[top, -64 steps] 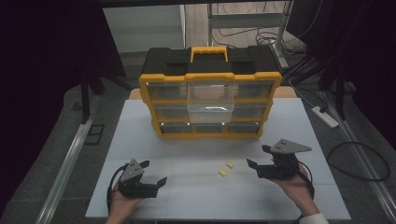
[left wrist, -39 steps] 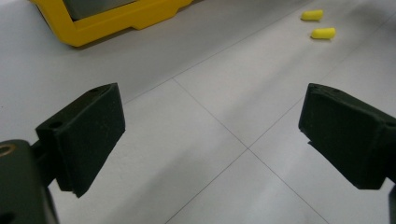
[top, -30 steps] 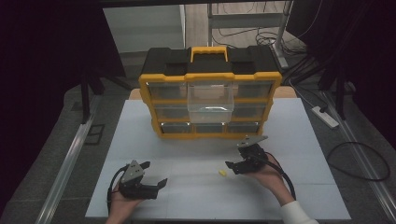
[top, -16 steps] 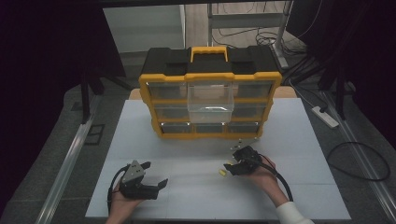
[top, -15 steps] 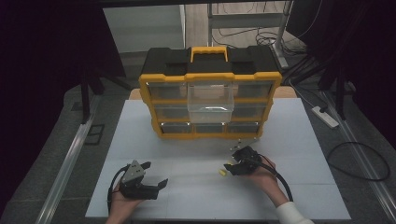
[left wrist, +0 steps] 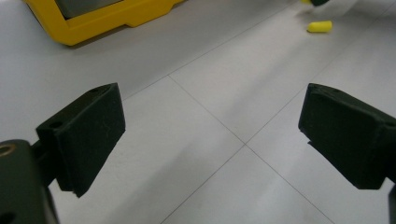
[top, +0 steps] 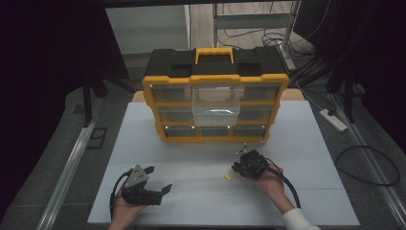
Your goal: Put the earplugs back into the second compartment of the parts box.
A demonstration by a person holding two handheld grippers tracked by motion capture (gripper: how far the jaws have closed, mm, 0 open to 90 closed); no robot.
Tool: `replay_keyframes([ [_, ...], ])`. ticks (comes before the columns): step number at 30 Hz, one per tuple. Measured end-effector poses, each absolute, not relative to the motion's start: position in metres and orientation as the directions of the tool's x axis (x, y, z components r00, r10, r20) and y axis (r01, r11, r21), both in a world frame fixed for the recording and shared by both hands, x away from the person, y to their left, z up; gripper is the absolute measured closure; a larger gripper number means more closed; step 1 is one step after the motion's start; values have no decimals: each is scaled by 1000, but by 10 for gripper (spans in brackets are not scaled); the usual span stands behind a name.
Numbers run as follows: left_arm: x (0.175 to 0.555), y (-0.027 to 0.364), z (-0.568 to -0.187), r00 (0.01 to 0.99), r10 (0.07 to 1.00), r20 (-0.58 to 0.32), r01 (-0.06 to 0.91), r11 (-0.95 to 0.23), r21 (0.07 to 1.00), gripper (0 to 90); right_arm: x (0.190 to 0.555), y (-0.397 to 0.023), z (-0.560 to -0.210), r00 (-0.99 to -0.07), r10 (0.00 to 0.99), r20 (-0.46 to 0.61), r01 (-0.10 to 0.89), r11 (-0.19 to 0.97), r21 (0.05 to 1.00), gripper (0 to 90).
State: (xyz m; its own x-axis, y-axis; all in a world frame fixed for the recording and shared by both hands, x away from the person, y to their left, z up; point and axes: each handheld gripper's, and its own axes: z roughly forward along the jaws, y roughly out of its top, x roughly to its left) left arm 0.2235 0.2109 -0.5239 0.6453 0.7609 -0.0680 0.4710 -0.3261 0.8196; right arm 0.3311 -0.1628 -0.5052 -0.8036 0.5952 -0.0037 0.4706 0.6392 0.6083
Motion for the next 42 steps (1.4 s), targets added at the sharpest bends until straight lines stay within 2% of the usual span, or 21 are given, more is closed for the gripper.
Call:
replay_keyframes([
  [10,223,211,-524,643,763,-67,471,-324,820,73,314,-183,-468,-796,605,11,378,483,790,800],
  [21,223,211,-524,642,764,-65,470,-325,821,73,311,-196,-451,-790,611,59,362,386,849,802],
  [42,223,212,-524,635,770,-61,467,-320,824,73,294,-207,-407,-782,622,51,260,250,933,806],
])
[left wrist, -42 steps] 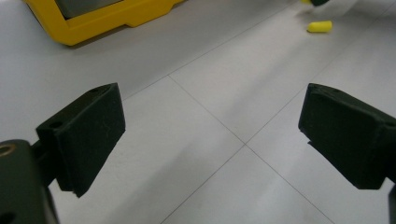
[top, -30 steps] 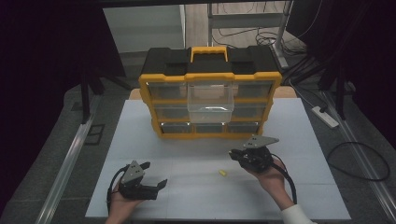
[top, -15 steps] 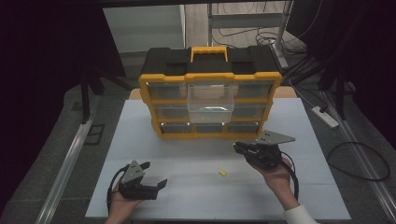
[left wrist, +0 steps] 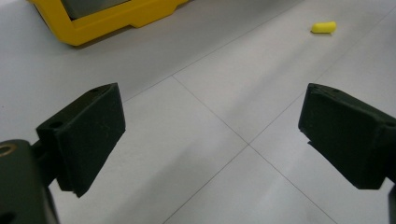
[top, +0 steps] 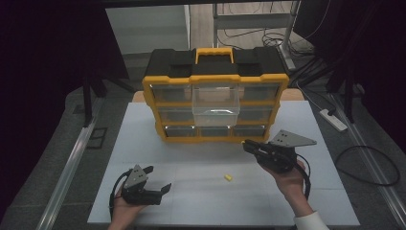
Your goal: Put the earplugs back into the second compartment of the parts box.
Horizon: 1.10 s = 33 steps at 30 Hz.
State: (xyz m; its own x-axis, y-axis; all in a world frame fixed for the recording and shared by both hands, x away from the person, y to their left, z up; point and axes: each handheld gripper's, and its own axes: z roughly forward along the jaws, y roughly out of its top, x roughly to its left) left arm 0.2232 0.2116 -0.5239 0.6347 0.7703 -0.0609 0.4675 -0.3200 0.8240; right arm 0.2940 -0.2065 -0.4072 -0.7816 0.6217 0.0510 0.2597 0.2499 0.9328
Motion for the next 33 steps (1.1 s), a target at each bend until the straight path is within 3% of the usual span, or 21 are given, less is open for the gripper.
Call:
replay_keyframes([
  [22,223,214,-523,632,772,-75,470,-304,829,73,286,-212,-360,-793,608,39,158,143,977,807],
  [33,222,215,-523,630,772,-78,471,-301,830,73,301,-208,-332,-768,637,71,174,100,980,807],
])
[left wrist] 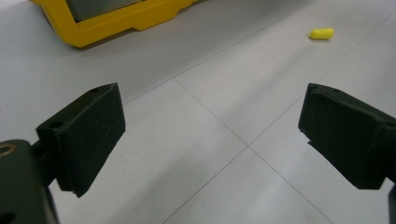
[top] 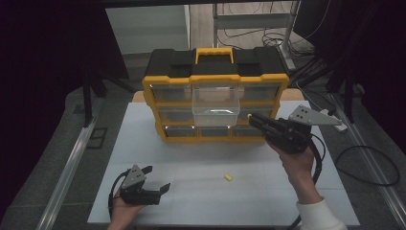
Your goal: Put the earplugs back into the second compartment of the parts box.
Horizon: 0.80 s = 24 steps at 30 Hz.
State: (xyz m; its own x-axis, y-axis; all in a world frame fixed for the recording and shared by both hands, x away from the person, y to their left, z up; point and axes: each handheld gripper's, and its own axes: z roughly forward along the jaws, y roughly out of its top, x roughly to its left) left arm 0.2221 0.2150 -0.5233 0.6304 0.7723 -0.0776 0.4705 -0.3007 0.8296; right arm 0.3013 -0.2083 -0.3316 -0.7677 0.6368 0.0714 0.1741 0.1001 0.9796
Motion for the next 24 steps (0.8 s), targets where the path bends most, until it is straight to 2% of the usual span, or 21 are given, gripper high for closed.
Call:
replay_keyframes([
  [13,221,216,-524,627,774,-83,472,-294,831,73,326,-192,-303,-773,630,79,160,73,984,807],
  [24,221,216,-524,629,773,-81,472,-297,830,74,332,-173,-289,-782,621,50,142,100,985,805],
])
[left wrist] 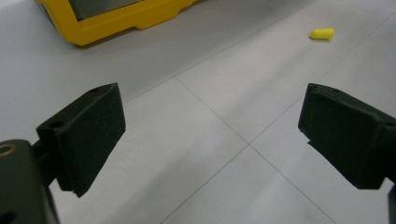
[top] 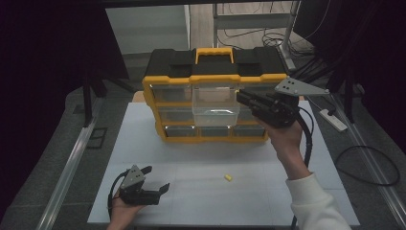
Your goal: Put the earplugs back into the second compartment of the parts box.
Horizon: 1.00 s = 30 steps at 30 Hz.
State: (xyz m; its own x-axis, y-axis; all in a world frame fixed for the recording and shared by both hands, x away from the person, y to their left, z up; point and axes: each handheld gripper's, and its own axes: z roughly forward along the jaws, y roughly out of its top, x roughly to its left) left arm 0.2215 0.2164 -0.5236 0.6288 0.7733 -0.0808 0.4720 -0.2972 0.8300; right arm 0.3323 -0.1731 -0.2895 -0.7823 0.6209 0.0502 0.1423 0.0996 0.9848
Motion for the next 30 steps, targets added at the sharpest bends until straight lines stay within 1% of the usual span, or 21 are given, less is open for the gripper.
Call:
replay_keyframes([
  [11,221,216,-524,631,771,-80,471,-300,829,76,345,-149,-284,-801,598,29,140,140,980,802],
  [20,221,216,-524,632,771,-81,473,-300,828,76,352,-135,-286,-804,594,16,150,177,973,800],
  [23,221,216,-524,633,770,-77,471,-304,828,76,353,-133,-287,-803,595,6,149,192,970,783],
  [24,221,216,-524,633,771,-78,472,-303,828,76,353,-133,-287,-804,595,-1,145,198,970,734],
  [27,221,216,-524,633,770,-81,473,-302,828,76,351,-133,-287,-786,617,-41,119,217,969,511],
  [28,221,216,-524,633,770,-82,474,-301,828,76,349,-134,-287,-781,623,-47,112,213,971,454],
  [29,221,217,-524,633,770,-80,473,-303,827,76,348,-135,-287,-771,635,-51,107,208,972,429],
  [30,221,216,-524,634,769,-80,473,-304,827,76,342,-140,-288,-736,674,-65,93,196,976,347],
])
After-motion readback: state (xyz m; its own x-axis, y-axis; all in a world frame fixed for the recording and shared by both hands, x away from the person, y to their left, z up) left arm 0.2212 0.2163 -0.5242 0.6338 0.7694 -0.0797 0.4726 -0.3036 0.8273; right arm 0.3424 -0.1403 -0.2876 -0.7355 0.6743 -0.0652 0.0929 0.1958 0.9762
